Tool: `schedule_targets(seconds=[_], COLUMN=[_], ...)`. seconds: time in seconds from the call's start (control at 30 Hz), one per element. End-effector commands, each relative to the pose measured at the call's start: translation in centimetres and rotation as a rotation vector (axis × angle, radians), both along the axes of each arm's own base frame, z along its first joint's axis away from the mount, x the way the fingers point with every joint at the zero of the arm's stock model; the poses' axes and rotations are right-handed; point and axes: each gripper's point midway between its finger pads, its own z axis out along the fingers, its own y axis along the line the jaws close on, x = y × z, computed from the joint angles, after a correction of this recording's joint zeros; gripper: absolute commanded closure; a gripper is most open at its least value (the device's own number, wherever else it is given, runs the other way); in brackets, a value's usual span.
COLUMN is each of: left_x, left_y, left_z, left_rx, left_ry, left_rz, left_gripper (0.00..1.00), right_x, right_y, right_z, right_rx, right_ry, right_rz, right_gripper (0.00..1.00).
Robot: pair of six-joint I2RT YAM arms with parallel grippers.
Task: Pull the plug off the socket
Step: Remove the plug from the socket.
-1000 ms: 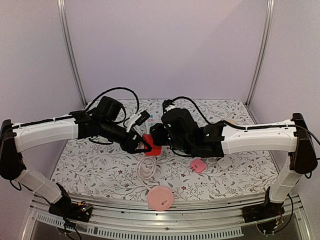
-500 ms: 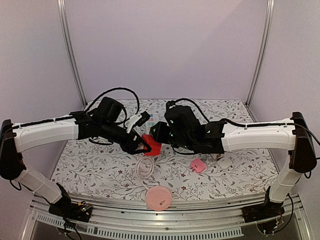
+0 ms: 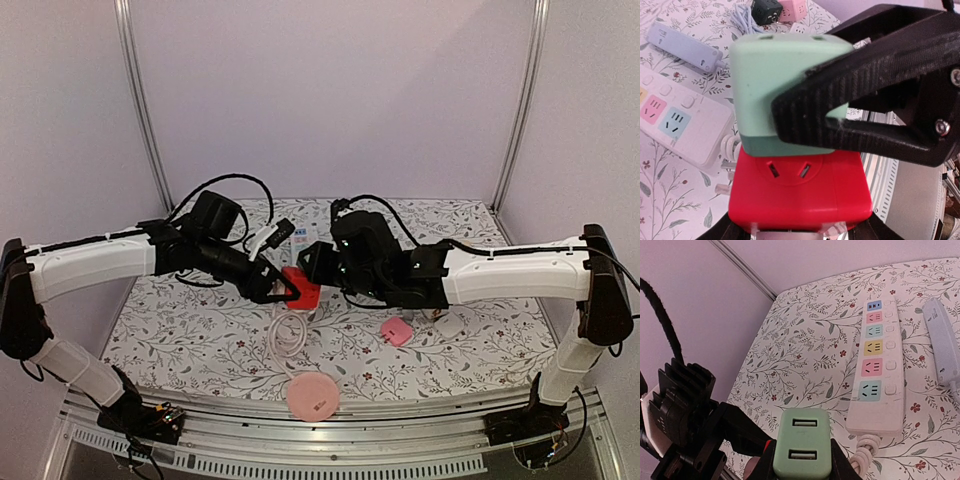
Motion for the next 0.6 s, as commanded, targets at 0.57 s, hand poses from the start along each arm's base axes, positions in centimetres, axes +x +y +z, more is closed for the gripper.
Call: schedule_targets(seconds=[0.57], left_x=[2.2], left_y=[-0.1], left_z=[2.3], left_rx=[-0.001], left_ry=[-0.142], left_rz=[0.042], left_gripper=[0.72], right_x=[0.4], right_y=[-3.7], right_z=[-1.4], right_rx=[-0.100], right_ry=[0.028], right_rz=[-0.106], right_gripper=[1.00])
